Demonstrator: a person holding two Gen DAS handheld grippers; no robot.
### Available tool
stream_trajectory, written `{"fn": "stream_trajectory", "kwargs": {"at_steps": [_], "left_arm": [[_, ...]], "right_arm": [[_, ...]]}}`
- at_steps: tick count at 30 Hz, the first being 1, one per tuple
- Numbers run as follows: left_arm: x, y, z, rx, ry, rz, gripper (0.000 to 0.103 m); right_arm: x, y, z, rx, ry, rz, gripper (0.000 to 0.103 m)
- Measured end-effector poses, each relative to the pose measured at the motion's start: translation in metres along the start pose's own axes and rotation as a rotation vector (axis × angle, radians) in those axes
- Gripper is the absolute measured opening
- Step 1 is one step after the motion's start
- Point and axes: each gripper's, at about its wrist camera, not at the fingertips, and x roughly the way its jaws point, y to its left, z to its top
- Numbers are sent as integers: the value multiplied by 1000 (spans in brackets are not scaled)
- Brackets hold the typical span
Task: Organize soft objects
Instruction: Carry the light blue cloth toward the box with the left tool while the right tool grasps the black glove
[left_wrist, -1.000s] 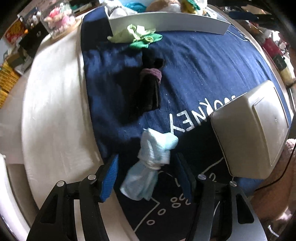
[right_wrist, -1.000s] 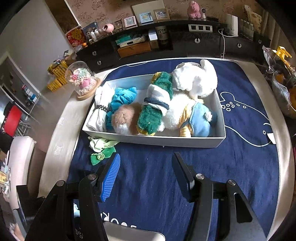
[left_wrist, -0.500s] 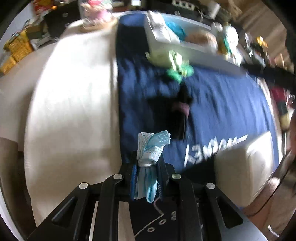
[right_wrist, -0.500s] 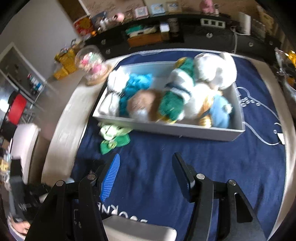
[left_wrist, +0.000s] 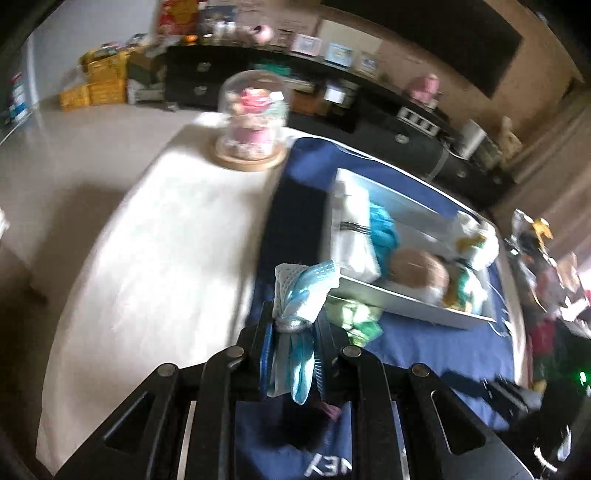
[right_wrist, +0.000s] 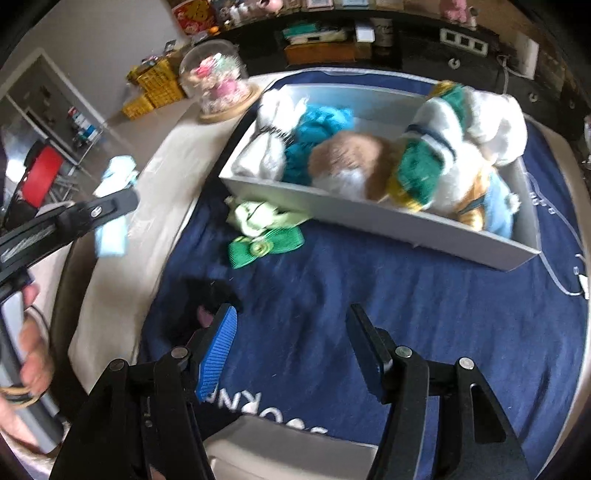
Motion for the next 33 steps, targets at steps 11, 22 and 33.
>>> {"fn": "stream_trajectory", "kwargs": {"at_steps": [11,22,33], "left_arm": [[-15,28,-1,-70,-15,7,17],[-32,52,2,-144,-43,9,17],[-35,63,2,-178,-39,-14,17]], "right_arm": [[29,38,-3,-12,121,-35,103],[71,72,9,83,198,-56,103],[97,108,8,-5,190,-164,103]]}}
